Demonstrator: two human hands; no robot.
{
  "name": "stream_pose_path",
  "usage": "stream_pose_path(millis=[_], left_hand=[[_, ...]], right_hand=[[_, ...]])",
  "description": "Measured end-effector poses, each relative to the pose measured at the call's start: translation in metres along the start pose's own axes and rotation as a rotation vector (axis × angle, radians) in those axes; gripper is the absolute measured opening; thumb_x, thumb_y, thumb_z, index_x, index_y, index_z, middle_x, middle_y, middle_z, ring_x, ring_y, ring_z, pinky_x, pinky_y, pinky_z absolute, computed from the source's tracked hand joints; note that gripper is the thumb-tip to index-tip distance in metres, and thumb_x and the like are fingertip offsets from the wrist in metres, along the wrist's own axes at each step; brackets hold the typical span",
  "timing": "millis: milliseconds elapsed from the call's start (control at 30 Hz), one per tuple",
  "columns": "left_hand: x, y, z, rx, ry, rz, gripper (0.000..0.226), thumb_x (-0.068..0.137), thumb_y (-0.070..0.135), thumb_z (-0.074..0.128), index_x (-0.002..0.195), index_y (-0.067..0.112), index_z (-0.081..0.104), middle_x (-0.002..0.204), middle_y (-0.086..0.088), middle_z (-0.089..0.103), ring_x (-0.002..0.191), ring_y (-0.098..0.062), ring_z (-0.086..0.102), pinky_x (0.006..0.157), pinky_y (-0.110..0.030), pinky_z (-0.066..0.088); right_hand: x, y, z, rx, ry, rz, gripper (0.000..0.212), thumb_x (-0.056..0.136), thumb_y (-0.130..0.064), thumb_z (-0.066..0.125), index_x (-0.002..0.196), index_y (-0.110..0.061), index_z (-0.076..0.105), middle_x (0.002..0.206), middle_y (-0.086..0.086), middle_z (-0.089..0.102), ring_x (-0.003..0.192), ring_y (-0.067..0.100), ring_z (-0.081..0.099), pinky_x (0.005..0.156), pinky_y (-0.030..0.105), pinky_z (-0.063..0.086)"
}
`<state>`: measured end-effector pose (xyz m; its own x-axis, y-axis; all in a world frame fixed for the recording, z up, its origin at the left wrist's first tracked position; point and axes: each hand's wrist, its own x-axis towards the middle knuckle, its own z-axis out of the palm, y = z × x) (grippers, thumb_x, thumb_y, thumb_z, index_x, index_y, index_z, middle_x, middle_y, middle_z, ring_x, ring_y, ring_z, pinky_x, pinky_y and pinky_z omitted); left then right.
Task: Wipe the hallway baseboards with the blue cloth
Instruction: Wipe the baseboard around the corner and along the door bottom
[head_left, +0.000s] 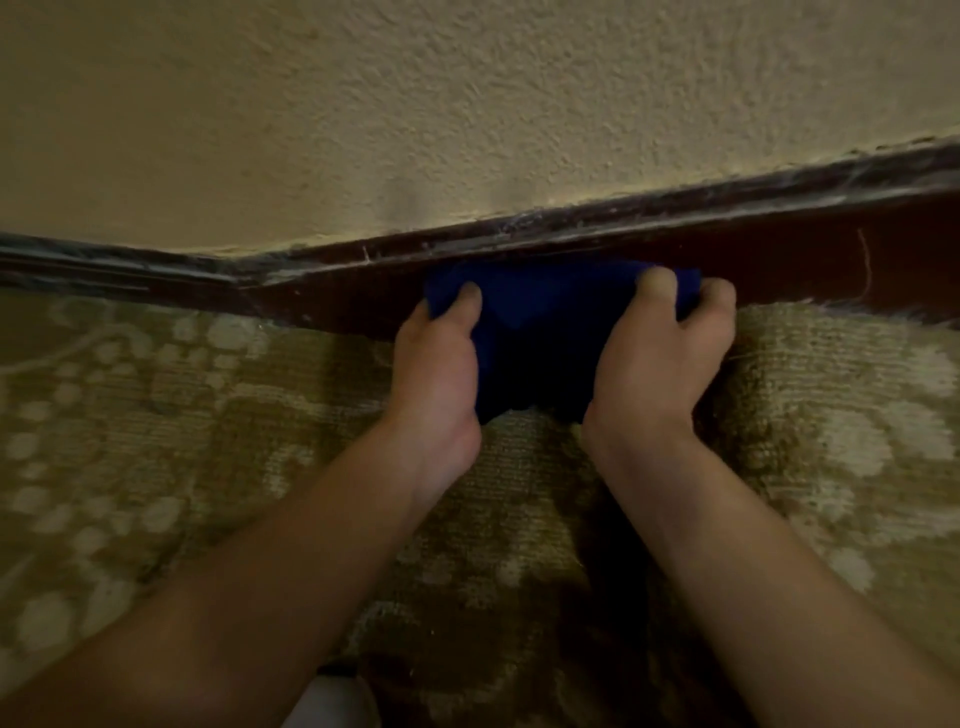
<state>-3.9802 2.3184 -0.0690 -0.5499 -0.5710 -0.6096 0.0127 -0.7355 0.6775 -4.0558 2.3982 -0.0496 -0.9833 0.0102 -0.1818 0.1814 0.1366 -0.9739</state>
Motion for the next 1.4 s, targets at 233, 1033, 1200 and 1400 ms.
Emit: stream_pose_path(millis=[233,1033,1200,1400], left_hand=[[0.025,-0.001,-0.022,0.184,0.204,-0.298,0.031,0.096,0.024,0.06,0.124,0.011,0.062,0.113,-0.016,0.071,0.098,-0.033,0.07,0.091,-0.053,0.055],[0.039,0.063,-0.096,0.071,0.34,-0.1,0.034,0.099,0.027,0.051,0.128,0.013,0.061,0.117,-0.015,0.071,0.098,-0.034,0.07,0.066,-0.042,0.06],[0.036,0.083,-0.107,-0.013,0.326,0.076,0.041,0.097,0.033,0.056,0.136,0.02,0.054,0.122,-0.009,0.068,0.103,-0.03,0.069,0.073,-0.045,0.06],[0.032,0.05,-0.112,0.114,0.37,-0.054,0.034,0.104,0.026,0.043,0.137,0.018,0.051,0.136,-0.014,0.059,0.112,-0.033,0.063,0.082,-0.043,0.055]], right_hand=[[0.002,0.042,-0.003,0.074,-0.109,0.616,0.043,0.1,-0.015,0.054,0.14,-0.027,0.045,0.138,0.006,0.049,0.122,0.027,0.05,0.109,0.048,0.04],[-0.049,0.028,0.08,0.028,-0.276,0.64,0.016,0.097,-0.014,0.057,0.112,-0.015,0.063,0.116,0.007,0.06,0.102,0.026,0.058,0.1,0.043,0.049],[-0.051,0.017,0.093,0.107,-0.324,0.542,0.007,0.096,-0.018,0.058,0.09,-0.019,0.056,0.096,0.0,0.058,0.086,0.015,0.056,0.071,0.028,0.048],[-0.057,0.045,0.101,0.016,-0.337,0.696,0.031,0.098,-0.014,0.055,0.129,-0.012,0.056,0.123,0.005,0.057,0.106,0.024,0.053,0.097,0.035,0.046]])
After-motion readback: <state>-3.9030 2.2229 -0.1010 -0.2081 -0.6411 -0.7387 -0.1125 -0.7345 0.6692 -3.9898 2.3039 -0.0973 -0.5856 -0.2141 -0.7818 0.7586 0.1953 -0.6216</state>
